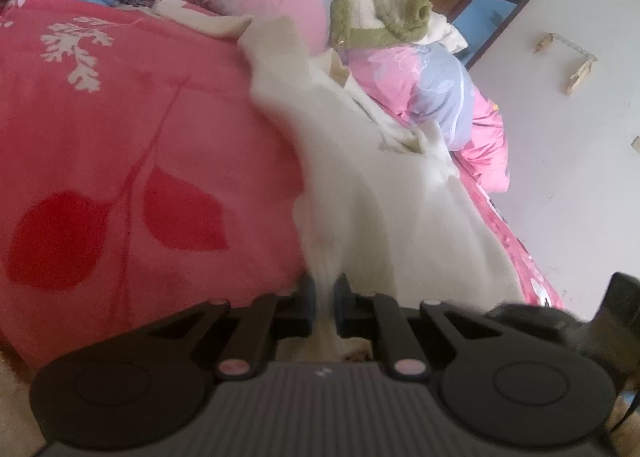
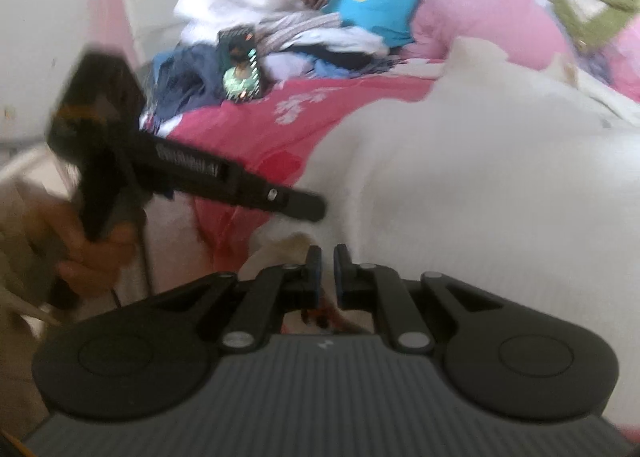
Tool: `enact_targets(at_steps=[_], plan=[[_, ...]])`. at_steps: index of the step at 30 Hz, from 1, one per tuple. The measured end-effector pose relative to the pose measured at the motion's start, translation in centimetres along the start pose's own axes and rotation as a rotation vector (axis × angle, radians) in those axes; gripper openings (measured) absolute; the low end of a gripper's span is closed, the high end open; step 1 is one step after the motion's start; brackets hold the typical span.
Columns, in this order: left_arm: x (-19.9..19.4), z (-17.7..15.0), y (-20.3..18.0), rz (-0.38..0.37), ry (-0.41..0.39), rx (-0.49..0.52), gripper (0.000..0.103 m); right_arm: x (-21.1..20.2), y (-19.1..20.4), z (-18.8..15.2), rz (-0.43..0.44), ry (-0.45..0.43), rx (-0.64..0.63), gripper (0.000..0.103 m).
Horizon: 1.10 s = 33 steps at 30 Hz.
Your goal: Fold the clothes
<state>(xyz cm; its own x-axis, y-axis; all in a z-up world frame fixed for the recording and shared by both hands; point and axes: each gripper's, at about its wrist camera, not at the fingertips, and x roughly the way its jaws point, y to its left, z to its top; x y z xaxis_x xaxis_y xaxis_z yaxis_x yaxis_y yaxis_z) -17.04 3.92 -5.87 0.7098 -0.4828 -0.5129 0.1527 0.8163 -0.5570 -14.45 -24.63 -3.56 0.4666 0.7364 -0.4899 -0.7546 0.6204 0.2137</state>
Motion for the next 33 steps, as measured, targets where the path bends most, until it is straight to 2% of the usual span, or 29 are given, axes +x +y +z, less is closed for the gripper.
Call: enact_targets(at_steps=[2, 6, 8, 11, 13, 17, 18, 21, 23, 25, 26, 27, 28, 33], plan=[[0.0, -0.1, 0.3, -0.015, -0.006, 0.004, 0.011, -3.0, -2.1, 0.0, -0.093, -0.030, 0.074, 0.016], [0.2, -0.1, 1.2, -0.049, -0.002, -0.034, 0.011, -10.3, -7.4, -0.2, -0.372, -0.114, 0.250, 0.024], [0.2, -0.1, 1.2, -0.051, -0.003, -0.034, 0.011, -12.5, -9.5, -0.4, -0.519, -0.097, 0.298, 0.024], [0.3, 0.3, 1.4, -0.046, 0.000, -0.025, 0.011, -13.3, -10.8, -0.5, -0.640, -0.051, 0.305, 0.024], [0.3, 0.3, 1.4, -0.040, 0.002, -0.020, 0.012, -12.4, -10.3, -0.3, -0.639, -0.021, 0.252, 0.025], [0.4, 0.5, 1.4, -0.037, 0.012, -0.015, 0.013, -10.2, -9.3, 0.5, -0.624, 0.044, 0.135, 0.038], [0.4, 0.5, 1.5, -0.038, 0.014, -0.017, 0.013, -9.3, -9.0, 0.9, -0.616, 0.064, 0.099, 0.045], [0.4, 0.6, 1.8, -0.049, 0.020, -0.029, 0.014, -7.1, -8.7, 1.4, -0.577, 0.134, 0.065, 0.060], [0.5, 0.7, 2.0, -0.059, 0.023, -0.039, 0.014, -5.8, -9.3, 1.0, -0.570, 0.184, 0.082, 0.060], [0.5, 0.7, 2.0, -0.064, 0.024, -0.040, 0.014, -5.6, -9.7, 0.7, -0.562, 0.188, 0.104, 0.058], [0.5, 0.7, 2.0, -0.064, 0.023, -0.038, 0.014, -5.8, -9.7, 0.9, -0.558, 0.187, 0.115, 0.043], [0.5, 0.7, 2.0, -0.064, 0.023, -0.036, 0.014, -6.1, -9.7, 1.2, -0.556, 0.184, 0.130, 0.015], [0.5, 0.7, 2.0, -0.065, 0.023, -0.033, 0.014, -6.3, -9.7, 1.4, -0.565, 0.181, 0.139, 0.006], [0.5, 0.6, 2.0, -0.070, 0.021, -0.029, 0.014, -7.8, -8.6, 2.3, -0.641, 0.127, 0.105, 0.003]])
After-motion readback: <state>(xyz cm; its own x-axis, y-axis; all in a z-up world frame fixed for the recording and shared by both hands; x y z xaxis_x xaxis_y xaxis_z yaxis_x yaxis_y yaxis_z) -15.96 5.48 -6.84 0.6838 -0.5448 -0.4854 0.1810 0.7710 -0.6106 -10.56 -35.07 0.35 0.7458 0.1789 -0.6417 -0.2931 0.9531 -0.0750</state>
